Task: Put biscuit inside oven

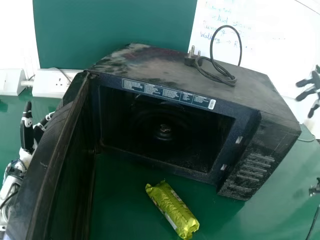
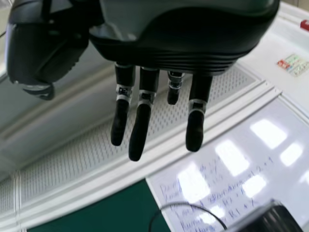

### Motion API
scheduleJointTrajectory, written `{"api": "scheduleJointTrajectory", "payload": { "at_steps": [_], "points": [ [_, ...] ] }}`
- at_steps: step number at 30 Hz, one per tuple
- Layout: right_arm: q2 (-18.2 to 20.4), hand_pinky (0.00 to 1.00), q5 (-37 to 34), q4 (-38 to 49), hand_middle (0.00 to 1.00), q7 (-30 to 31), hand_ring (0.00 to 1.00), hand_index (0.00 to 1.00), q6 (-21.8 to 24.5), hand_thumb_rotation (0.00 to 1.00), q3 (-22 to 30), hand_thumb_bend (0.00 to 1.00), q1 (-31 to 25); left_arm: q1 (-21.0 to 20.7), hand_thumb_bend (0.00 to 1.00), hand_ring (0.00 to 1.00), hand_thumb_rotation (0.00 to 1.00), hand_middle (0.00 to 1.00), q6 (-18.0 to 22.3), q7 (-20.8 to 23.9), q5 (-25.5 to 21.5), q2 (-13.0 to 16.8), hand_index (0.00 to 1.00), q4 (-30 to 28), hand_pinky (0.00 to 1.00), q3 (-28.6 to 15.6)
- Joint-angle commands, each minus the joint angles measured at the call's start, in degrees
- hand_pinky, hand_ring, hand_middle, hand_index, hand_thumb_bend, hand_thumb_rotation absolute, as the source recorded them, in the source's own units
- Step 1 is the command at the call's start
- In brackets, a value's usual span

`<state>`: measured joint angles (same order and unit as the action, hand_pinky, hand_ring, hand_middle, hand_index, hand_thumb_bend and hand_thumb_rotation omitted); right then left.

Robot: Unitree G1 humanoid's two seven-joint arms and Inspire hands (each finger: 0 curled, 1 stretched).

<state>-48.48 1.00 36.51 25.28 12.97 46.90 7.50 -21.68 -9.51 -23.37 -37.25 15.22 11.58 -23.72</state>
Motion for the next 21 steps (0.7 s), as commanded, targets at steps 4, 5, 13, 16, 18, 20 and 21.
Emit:
{"api": "scheduleJointTrajectory", "payload": {
  "at_steps": [4,5,13,16,18,20,21],
  "points": [
    [-4.55,0.32,-3.88,-0.52,0.48,8.52,0.40,0.53,-2.42,0.17,2.48,0.56,-3.61,0.04,0.79,0.33,0.26,0.41,-0.13,0.36,-0.12,-0.28,0.55,-0.19,0.25,-0.42],
    [-5.53,0.35,-4.52,-0.64,0.50,10.48,0.42,0.60,-2.33,0.22,2.96,0.65,-4.36,0.02,0.78,0.33,0.26,0.42,-0.12,0.13,-0.19,-0.22,0.55,-0.09,0.25,-0.42],
    [-8.06,0.40,-12.18,-1.04,0.54,18.99,0.47,0.74,1.70,0.30,4.50,0.84,-6.45,-0.08,0.78,0.33,0.26,0.41,0.18,-0.32,-0.18,-0.21,0.55,0.19,0.25,-0.46],
    [-8.46,0.35,-14.49,-0.64,0.54,20.34,0.43,0.76,3.01,0.35,4.09,0.86,-6.39,0.02,0.79,0.33,0.25,0.41,-0.08,0.27,-0.19,-0.38,0.55,-0.25,0.25,-0.49],
    [-8.96,0.33,-13.70,0.20,0.53,20.47,0.42,0.76,2.72,0.39,3.63,0.87,-6.76,-0.02,0.79,0.33,0.25,0.41,-0.17,0.16,-0.26,-0.32,0.55,-0.16,0.25,-0.50],
    [-9.15,0.34,-12.22,0.84,0.54,20.36,0.43,0.76,1.71,0.46,3.09,0.88,-7.22,-0.04,0.79,0.33,0.25,0.41,-0.12,0.05,-0.23,-0.28,0.55,-0.04,0.25,-0.48],
    [-9.06,0.34,-11.92,1.23,0.54,20.19,0.44,0.76,1.79,0.46,2.74,0.88,-7.34,-0.03,0.79,0.33,0.25,0.41,0.02,0.05,-0.13,-0.29,0.55,-0.04,0.25,-0.45]
  ]
}}
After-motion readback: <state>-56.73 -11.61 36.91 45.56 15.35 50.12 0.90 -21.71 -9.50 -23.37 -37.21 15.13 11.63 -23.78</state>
